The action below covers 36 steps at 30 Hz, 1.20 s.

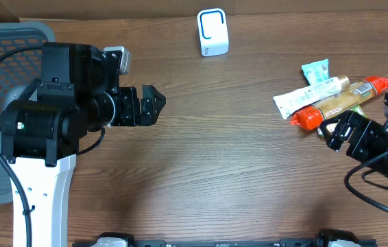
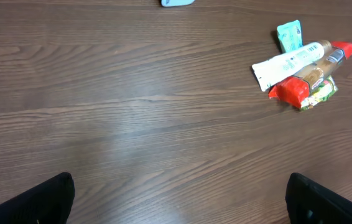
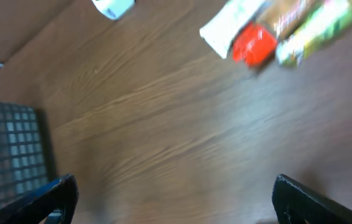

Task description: Scan the item barcode

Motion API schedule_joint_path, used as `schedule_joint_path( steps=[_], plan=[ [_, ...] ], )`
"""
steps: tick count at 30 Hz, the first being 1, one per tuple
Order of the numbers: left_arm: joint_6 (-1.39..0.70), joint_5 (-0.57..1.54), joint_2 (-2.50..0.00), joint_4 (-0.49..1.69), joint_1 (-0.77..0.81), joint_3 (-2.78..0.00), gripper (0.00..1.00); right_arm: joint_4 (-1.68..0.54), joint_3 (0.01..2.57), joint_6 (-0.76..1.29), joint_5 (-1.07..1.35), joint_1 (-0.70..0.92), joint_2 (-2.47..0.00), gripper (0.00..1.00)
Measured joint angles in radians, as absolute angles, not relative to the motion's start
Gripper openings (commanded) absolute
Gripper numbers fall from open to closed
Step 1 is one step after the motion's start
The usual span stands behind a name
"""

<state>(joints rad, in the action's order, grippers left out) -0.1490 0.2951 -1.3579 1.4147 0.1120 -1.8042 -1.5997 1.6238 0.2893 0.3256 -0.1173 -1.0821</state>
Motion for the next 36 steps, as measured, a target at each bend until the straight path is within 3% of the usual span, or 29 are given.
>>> schedule_joint_path(
  steps=[8, 16, 26, 36],
  plan=[
    [-0.149, 0.295, -1.358, 1.415, 0.112, -1.804, 0.99, -1.353, 1.518, 0.037, 0.335, -0.066, -1.029, 1.00],
    [-0.149, 0.295, -1.358, 1.414, 0.112, -1.804, 0.99, -0.783, 1.026, -0.126, 0.305, 0.098, -0.717, 1.00],
    [-0.149, 0.295, -1.358, 1.414, 0.112, -1.803, 1.00, -0.144, 0.384, -0.188, 0.297, 0.126, -0.338, 1.00],
    [-0.149, 0.295, -1.358, 1.415, 0.112, -1.803, 1.00, -0.004, 0.081, -0.196, 0.274, 0.126, -0.092, 1.00]
  ],
)
